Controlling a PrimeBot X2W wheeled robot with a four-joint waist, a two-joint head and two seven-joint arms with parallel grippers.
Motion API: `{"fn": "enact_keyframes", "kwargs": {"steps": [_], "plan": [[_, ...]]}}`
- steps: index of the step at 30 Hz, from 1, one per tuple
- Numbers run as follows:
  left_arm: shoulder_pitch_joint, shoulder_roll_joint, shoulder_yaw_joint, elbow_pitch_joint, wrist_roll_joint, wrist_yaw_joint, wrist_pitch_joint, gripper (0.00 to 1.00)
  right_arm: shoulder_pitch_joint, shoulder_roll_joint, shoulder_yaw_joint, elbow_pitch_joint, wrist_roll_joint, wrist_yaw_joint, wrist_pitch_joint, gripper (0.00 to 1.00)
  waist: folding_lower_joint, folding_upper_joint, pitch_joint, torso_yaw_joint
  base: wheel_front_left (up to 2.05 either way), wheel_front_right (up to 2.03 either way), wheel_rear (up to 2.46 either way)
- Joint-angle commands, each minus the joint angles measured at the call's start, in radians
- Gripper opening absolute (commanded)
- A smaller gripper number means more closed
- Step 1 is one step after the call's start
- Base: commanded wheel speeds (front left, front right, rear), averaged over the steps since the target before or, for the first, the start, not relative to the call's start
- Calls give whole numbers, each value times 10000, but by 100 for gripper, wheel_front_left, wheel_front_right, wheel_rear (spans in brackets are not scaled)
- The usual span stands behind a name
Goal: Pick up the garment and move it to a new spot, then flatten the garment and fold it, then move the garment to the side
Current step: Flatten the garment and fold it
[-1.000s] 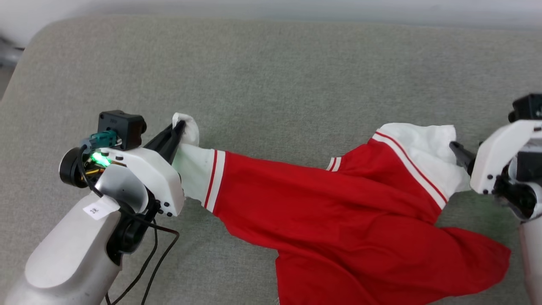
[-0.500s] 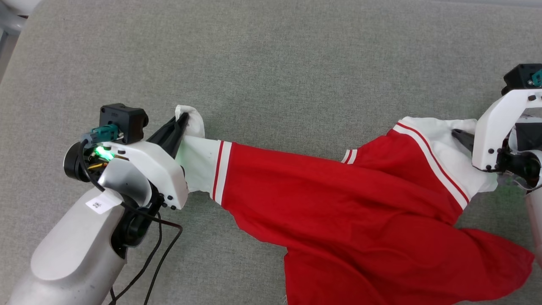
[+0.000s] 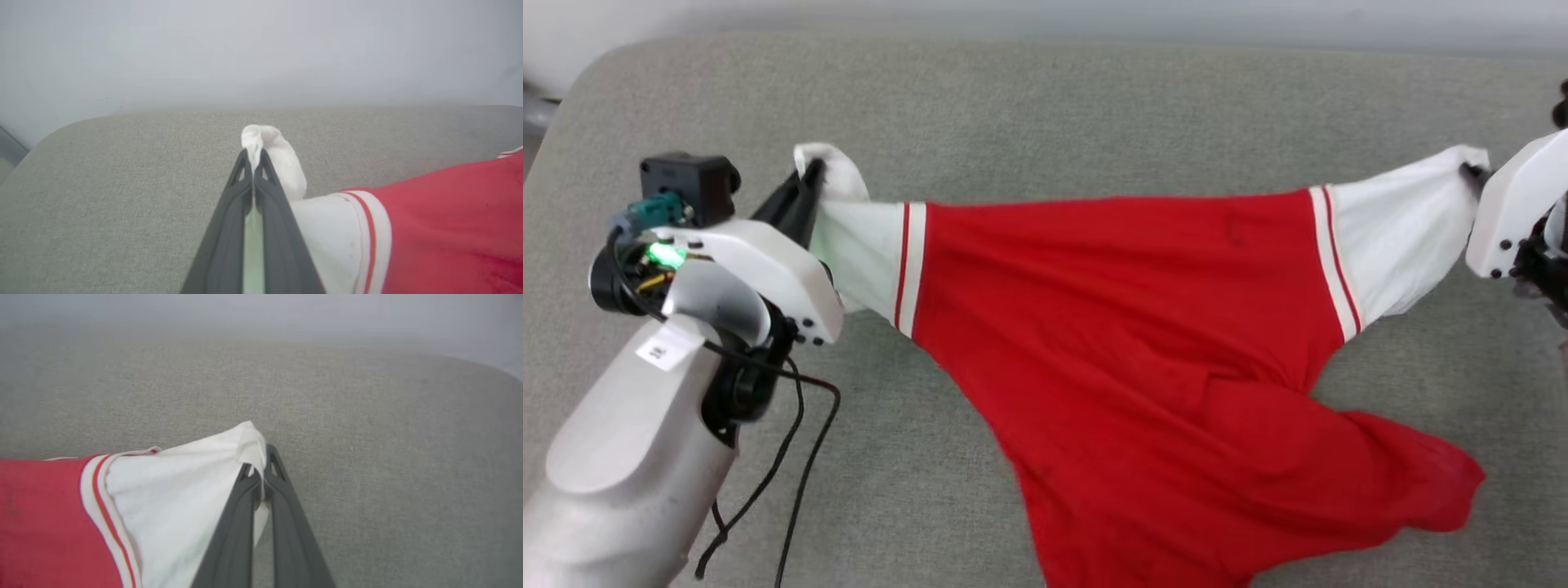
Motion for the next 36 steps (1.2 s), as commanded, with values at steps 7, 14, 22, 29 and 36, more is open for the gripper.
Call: {"fn": "enact_keyframes", "kwargs": {"steps": [7, 14, 22, 29, 36], "plan": [[-1846, -299, 220, 1332, -30, -420, -162, 0, -876, 46, -908, -172, -1002, -10, -819, 0, 0, 0, -500, -443, 0, 0, 0], [-4208, -526, 382, 2895, 348, -897, -868, 0, -2399, 275, -1542, -302, -1884, -12, -1746, 0, 0, 0, -223, -689, 0, 0, 0], [-6676, -607, 296, 4283, 1103, -1164, -1712, 0, -4434, 219, -2073, -262, -2747, -14, -2884, 0, 0, 0, 293, -810, 0, 0, 0], [-8580, -549, 603, 5319, 1283, -1284, -2596, 0, -6184, 290, -2195, -39, -3070, -15, -3741, 0, 0, 0, 829, -1058, 0, 0, 0], [-9434, -439, 848, 5973, 1291, -1645, -3037, 0, -7019, 299, -1858, 318, -2989, -15, -4173, 0, 0, 0, 1477, -1207, 0, 0, 0]]}}
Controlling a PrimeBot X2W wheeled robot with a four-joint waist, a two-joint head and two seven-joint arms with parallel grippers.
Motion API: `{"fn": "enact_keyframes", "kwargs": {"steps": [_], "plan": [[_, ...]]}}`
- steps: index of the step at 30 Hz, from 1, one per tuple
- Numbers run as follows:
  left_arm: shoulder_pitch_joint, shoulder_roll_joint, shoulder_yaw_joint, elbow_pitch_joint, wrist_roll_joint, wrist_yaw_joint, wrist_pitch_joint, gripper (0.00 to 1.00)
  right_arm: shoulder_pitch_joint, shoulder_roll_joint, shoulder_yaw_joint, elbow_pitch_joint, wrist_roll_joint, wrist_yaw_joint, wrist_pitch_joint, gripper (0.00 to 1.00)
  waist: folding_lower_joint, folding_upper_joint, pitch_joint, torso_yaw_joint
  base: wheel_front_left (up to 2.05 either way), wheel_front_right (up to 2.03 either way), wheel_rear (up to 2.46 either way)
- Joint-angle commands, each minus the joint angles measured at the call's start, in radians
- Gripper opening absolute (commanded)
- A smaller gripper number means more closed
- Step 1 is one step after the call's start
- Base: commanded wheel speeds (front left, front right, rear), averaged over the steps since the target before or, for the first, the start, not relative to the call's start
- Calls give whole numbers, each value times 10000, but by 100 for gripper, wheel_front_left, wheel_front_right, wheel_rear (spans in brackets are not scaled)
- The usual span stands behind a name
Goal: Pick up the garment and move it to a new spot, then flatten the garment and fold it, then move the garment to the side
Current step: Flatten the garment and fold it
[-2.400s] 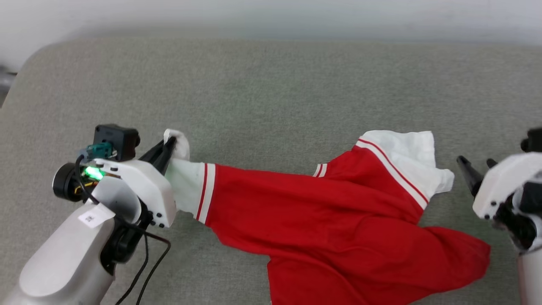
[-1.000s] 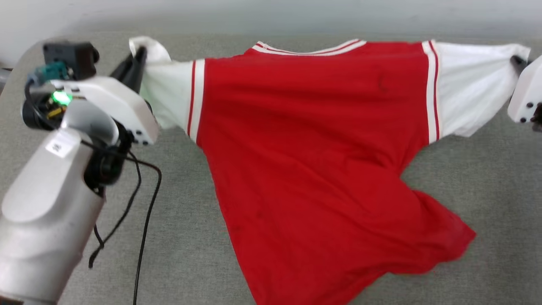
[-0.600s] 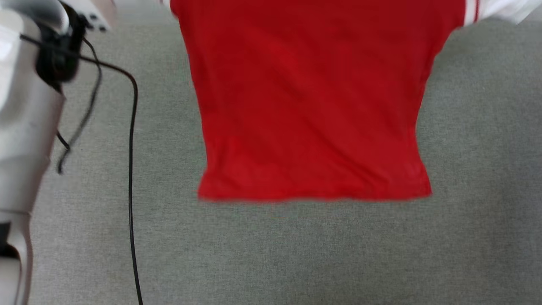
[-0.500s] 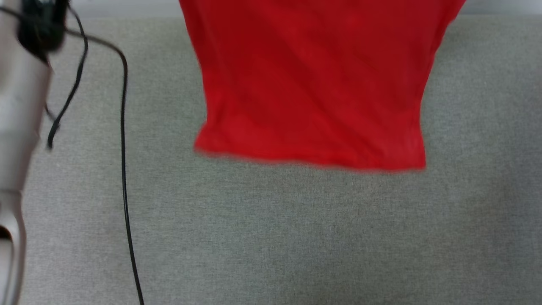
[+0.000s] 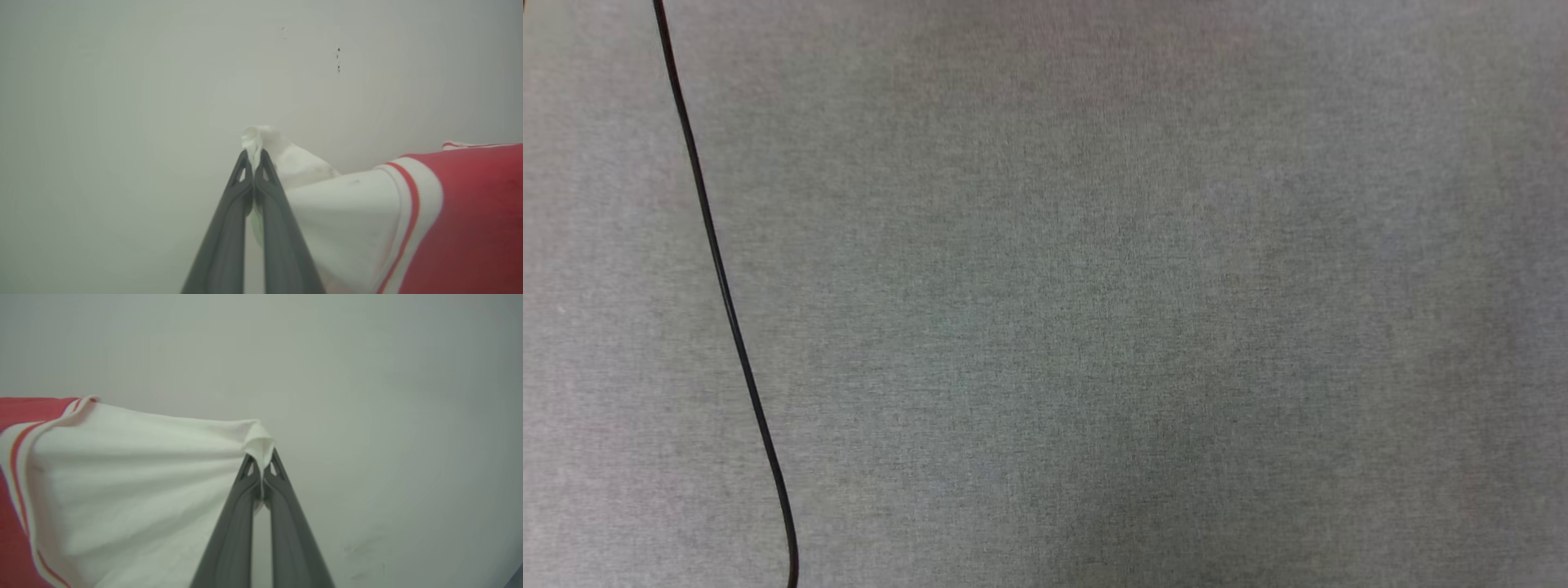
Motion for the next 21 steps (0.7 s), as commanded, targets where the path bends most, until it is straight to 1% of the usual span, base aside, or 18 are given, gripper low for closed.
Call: {"fn": "enact_keyframes", "kwargs": {"steps": [1, 8, 12, 17, 21], "plan": [[-26, 47, 71, 175, -72, -91, -44, 0, -110, -3, 41, 110, 57, -17, -12, 0, -1, 0, 260, -26, 0, 0, 0], [324, -313, 104, 839, -270, -564, -151, 0, 445, 448, 298, 547, 334, -17, -130, 0, -1, 0, 989, 47, 0, 0, 0], [848, -545, 125, 1211, -432, -763, -178, 0, 1117, 699, 542, 655, 613, -16, -168, 0, -1, 0, 1142, 78, 0, 0, 0], [1872, -762, 227, 1396, -761, -952, -195, 0, 2333, 920, 939, 562, 1187, -16, -94, 0, -1, 0, 1032, 72, 0, 0, 0], [3139, -900, 283, 1313, -849, -1024, -195, 0, 3668, 970, 1271, 408, 1805, -16, 14, 0, -1, 0, 652, 94, 0, 0, 0]]}}
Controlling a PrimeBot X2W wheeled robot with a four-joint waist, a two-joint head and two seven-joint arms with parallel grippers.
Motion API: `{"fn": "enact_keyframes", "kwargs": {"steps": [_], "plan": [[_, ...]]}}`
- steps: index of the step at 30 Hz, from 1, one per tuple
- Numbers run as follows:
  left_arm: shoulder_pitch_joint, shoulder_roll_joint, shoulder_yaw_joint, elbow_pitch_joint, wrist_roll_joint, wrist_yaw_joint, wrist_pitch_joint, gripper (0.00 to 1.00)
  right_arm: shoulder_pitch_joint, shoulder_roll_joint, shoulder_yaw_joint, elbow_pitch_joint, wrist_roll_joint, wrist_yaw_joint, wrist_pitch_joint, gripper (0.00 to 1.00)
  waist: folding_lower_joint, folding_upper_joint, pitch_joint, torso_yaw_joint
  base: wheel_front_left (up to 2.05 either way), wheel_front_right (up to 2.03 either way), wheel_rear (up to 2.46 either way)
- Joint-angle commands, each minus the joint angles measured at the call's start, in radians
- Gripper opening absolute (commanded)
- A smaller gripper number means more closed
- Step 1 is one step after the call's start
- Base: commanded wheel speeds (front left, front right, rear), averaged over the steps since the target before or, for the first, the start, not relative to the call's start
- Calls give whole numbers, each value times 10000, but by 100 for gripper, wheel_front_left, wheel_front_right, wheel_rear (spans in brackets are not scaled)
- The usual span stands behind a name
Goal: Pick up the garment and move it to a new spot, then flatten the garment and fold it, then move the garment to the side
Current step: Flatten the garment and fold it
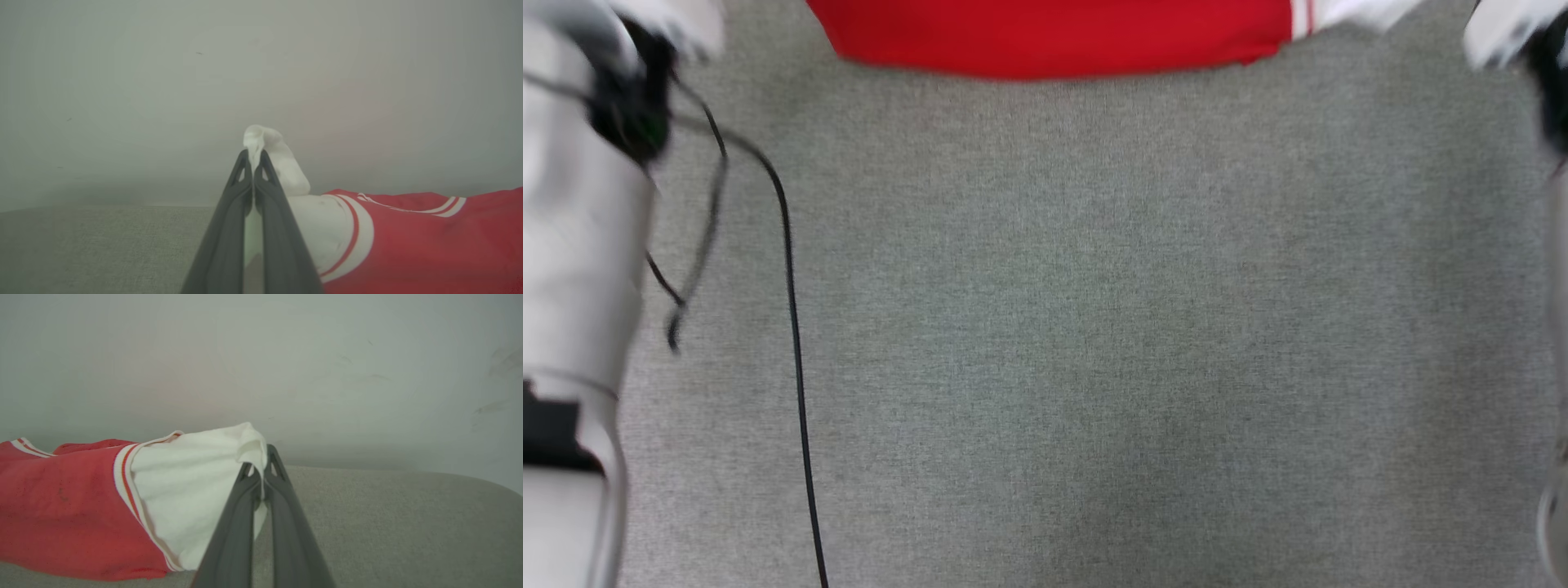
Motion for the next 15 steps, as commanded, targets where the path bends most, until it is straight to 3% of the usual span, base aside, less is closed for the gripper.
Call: {"fn": "enact_keyframes", "kwargs": {"steps": [1, 7, 15], "plan": [[602, -36, -5, -16, 9, -38, -56, 0, 631, 29, 104, -126, 274, -14, 30, 0, -1, 0, -281, 3, 0, 0, 0], [2943, -109, 364, -675, -217, -68, -58, 0, 3163, -44, 461, -851, 1191, -12, 151, 0, -1, 0, -1103, 41, 0, 0, 0], [6094, -160, 1119, -2353, 5, 383, -57, 0, 6299, -166, 258, -2287, 1942, -12, 458, 0, -1, 0, -2279, 200, 0, 0, 0]]}}
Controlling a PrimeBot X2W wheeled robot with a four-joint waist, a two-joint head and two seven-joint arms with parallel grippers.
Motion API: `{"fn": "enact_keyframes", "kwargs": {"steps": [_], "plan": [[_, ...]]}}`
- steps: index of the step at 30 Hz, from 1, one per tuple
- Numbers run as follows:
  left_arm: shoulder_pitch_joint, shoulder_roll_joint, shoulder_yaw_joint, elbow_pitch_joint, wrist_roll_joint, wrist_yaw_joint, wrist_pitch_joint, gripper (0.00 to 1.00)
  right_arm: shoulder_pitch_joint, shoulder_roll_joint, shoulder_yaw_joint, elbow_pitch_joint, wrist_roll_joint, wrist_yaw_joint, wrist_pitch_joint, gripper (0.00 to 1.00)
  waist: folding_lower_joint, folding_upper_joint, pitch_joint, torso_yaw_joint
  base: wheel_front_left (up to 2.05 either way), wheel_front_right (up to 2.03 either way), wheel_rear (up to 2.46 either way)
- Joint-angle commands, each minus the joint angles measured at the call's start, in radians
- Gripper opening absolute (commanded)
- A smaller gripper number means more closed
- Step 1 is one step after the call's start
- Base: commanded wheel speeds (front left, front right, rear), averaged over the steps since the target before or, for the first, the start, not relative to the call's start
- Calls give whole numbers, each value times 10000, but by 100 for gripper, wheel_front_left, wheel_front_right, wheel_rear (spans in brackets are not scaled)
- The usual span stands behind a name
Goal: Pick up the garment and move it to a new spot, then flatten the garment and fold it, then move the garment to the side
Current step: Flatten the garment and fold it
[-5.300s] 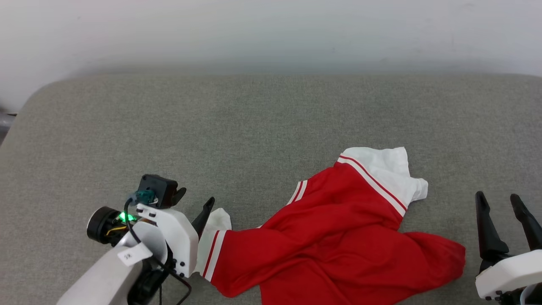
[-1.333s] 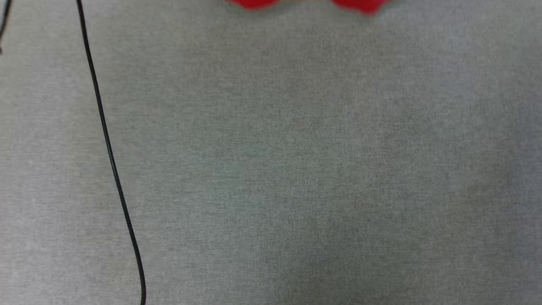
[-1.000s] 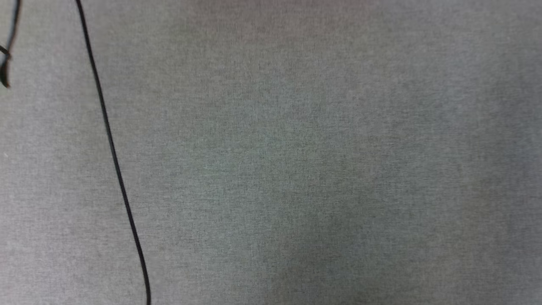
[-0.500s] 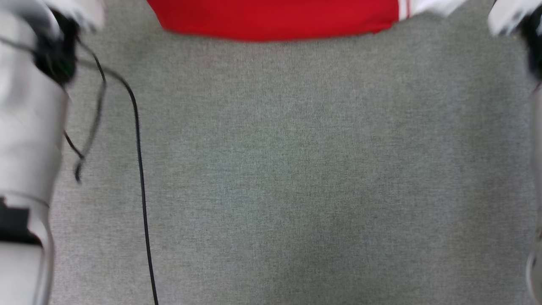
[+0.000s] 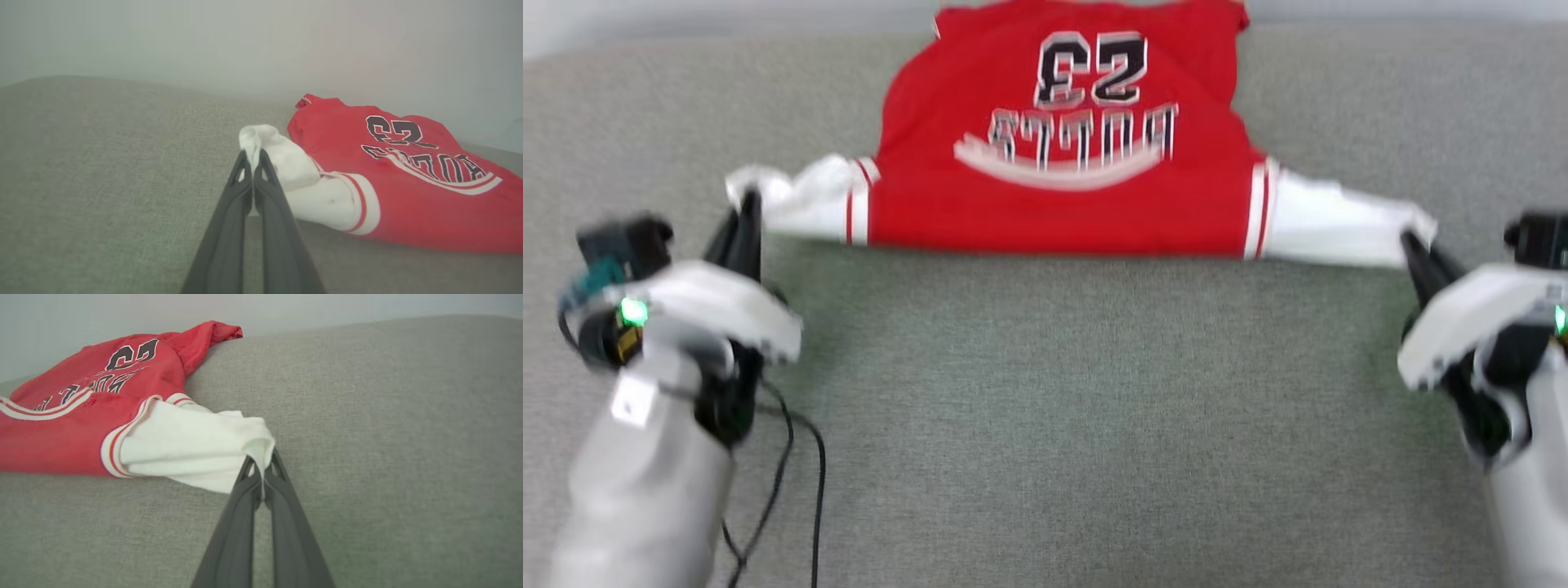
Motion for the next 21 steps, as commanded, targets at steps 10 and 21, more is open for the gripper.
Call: {"fn": "enact_keyframes", "kwargs": {"steps": [10, 21], "plan": [[4056, -244, 399, -2051, 44, 803, -2, 0, 3978, 711, -1094, -2523, 150, -11, 834, 0, 1, -1, -1653, 155, 0, 0, 0], [7158, 68, 117, -4397, 112, 1884, 722, 0, 7444, 1554, -2079, -4921, -379, -11, 1769, 0, 1, -1, -2471, 308, 0, 0, 0]]}}
